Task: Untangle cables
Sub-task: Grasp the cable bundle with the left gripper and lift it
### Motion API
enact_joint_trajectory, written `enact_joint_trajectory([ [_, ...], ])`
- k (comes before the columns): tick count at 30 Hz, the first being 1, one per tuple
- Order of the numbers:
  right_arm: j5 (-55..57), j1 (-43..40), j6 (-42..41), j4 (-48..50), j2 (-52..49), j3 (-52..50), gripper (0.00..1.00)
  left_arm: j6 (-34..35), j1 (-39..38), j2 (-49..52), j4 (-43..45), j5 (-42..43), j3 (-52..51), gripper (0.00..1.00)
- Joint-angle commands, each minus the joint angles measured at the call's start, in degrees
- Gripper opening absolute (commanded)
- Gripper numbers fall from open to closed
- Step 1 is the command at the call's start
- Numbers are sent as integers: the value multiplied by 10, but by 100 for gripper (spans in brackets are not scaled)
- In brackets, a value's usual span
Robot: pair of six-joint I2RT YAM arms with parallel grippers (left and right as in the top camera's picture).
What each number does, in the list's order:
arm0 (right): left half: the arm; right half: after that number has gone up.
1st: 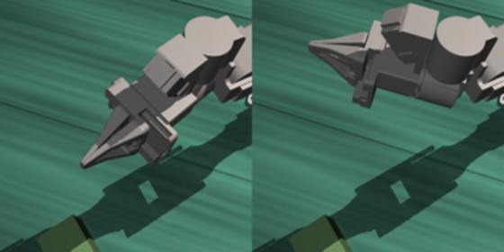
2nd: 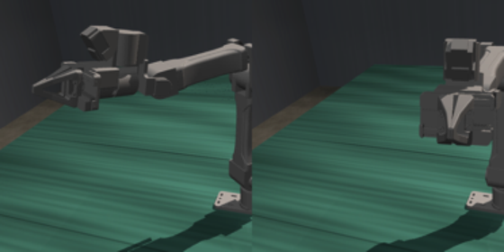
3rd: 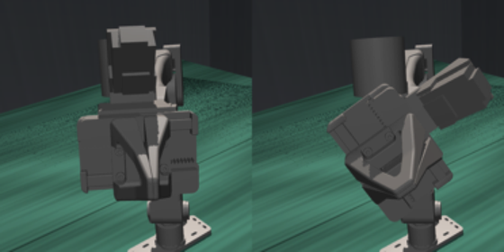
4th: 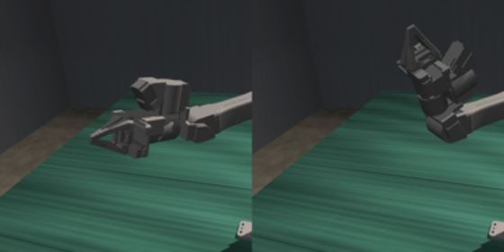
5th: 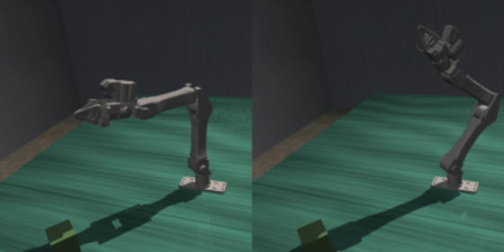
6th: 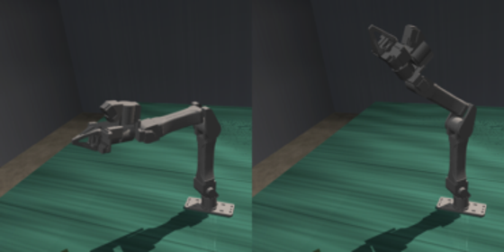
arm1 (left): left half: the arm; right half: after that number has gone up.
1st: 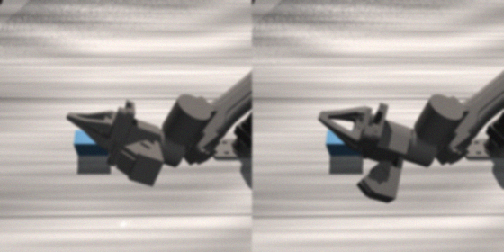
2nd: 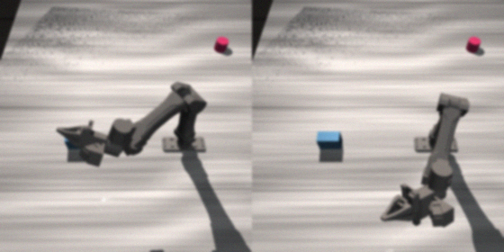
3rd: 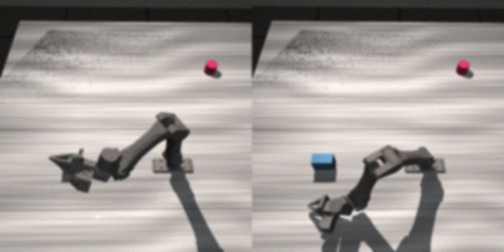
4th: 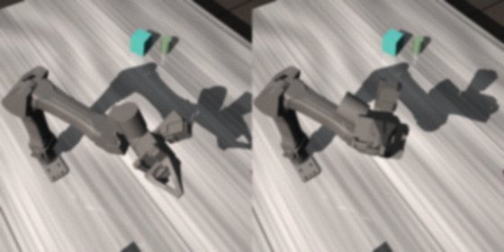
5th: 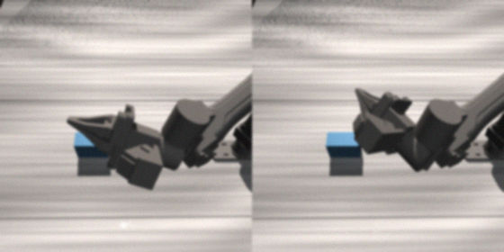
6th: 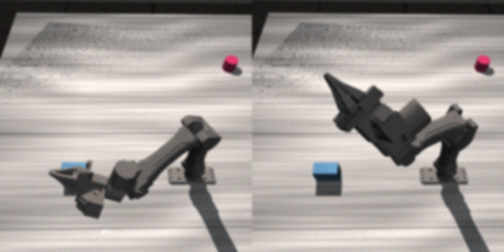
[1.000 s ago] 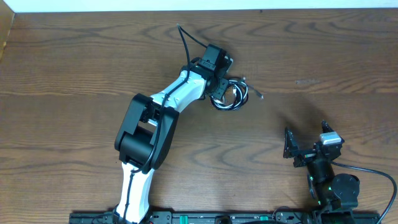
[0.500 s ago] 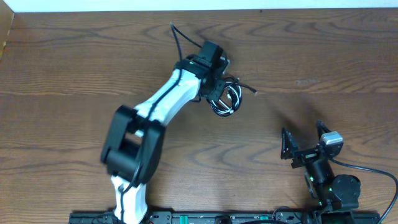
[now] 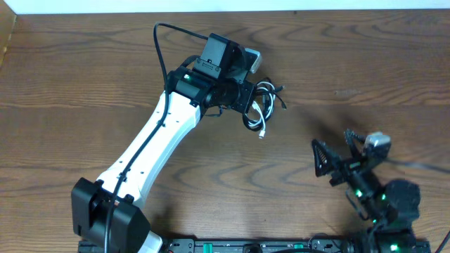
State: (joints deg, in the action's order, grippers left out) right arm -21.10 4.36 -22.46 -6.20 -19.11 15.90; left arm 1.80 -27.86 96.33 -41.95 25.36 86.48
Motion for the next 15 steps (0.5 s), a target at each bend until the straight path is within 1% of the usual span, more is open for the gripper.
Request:
enact_joint_trajectory([
  [1, -50, -2, 6, -30, -109, 92, 99, 11, 2, -1, 0, 75, 1, 8],
  [5, -134, -2, 8, -9, -221, 157, 99, 11, 2, -1, 0, 119, 2, 8],
  [8, -170, -2, 0, 17, -275, 164, 99, 31, 2, -1, 0, 134, 2, 7],
  [10, -170, -2, -5, 21, -303, 164, 99, 49, 3, -1, 0, 135, 2, 7],
  [11, -170, -2, -5, 22, -317, 164, 88, 57, 5, -1, 0, 135, 2, 7],
  [12, -170, -2, -8, 24, -332, 164, 63, 65, 8, -1, 1, 136, 2, 7],
  [14, -170, -1, -30, 25, -359, 164, 45, 77, 14, -1, 7, 144, 2, 7],
  [15, -170, -1, -49, 26, -374, 164, 45, 88, 19, -1, 12, 149, 2, 7],
])
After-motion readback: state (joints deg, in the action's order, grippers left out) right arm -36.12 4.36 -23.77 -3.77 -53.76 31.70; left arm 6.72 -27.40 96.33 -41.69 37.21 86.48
